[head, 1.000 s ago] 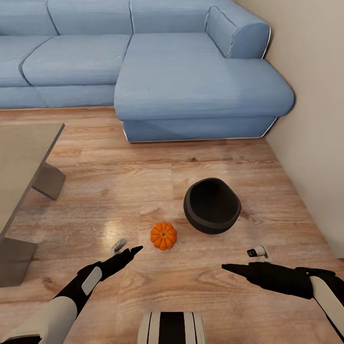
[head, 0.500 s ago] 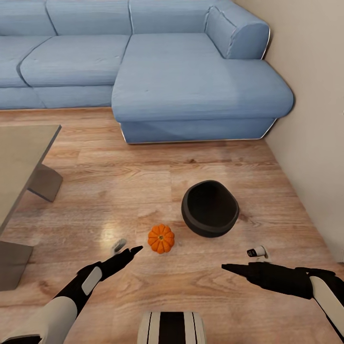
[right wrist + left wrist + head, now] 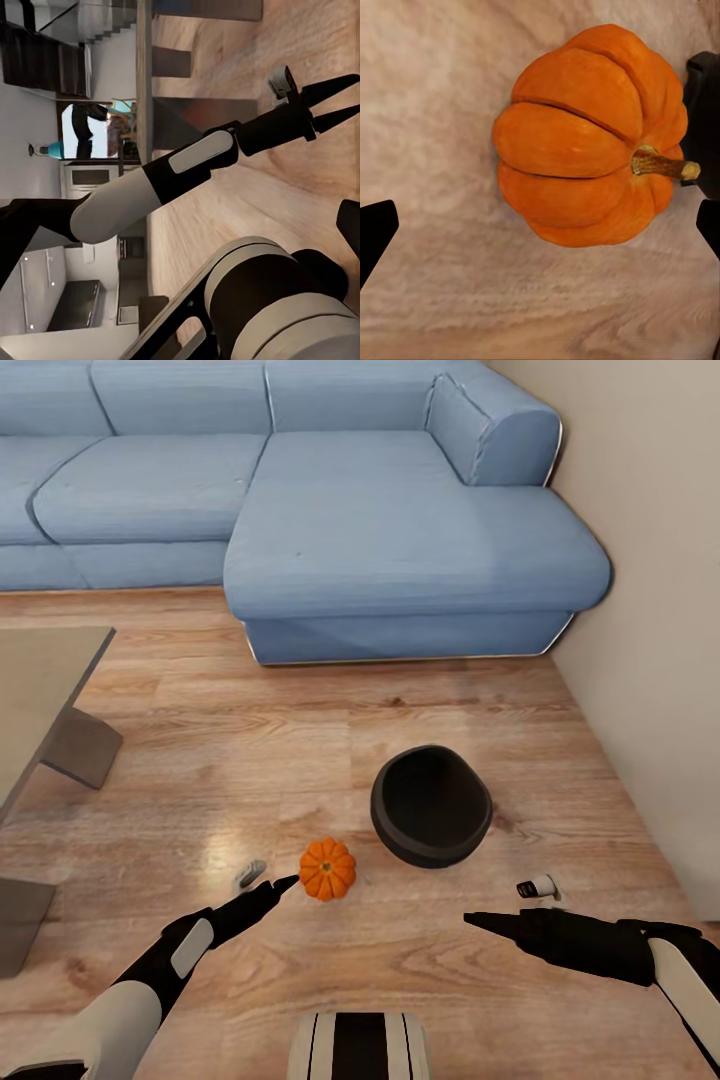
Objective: Place each of the two pumpkins and all three candles from the living room inside a cabinet in the living room (use any cabinet), then make sure every cabinet is closed, and position the cauldron so it is next to a table in the living room.
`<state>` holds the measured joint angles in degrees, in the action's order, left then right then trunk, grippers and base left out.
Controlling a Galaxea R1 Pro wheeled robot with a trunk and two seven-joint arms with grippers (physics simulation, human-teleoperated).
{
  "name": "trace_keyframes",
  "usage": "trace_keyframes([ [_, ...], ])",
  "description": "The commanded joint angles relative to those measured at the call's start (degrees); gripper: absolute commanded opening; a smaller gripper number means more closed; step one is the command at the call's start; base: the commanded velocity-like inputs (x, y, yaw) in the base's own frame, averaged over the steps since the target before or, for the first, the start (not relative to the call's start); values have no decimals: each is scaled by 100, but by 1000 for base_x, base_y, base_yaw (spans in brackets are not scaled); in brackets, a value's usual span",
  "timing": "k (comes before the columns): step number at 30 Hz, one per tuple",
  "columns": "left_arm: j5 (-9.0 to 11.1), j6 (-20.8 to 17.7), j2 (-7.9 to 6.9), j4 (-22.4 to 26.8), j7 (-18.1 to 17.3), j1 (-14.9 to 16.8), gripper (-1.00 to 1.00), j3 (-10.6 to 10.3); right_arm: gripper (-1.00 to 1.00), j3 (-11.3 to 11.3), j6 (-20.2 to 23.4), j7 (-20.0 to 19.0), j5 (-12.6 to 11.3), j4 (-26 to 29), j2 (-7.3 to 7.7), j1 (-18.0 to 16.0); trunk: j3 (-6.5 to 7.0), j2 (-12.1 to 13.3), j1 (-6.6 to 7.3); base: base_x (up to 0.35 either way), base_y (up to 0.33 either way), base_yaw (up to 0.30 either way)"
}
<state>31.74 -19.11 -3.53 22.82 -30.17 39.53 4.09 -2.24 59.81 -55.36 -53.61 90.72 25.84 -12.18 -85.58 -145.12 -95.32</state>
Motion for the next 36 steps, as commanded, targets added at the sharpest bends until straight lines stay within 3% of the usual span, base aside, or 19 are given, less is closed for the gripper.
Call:
trace_keyframes([
  [1, 35, -51, 2, 1, -15, 2, 100, 25, 100, -5, 19, -15, 0, -2, 3, -4, -3, -1, 0, 53, -46, 0],
  [36, 34, -49, 3, -14, -22, 2, 100, 31, 100, -5, 19, -16, 0, -2, -1, -4, -3, -1, 0, 46, -7, 0],
])
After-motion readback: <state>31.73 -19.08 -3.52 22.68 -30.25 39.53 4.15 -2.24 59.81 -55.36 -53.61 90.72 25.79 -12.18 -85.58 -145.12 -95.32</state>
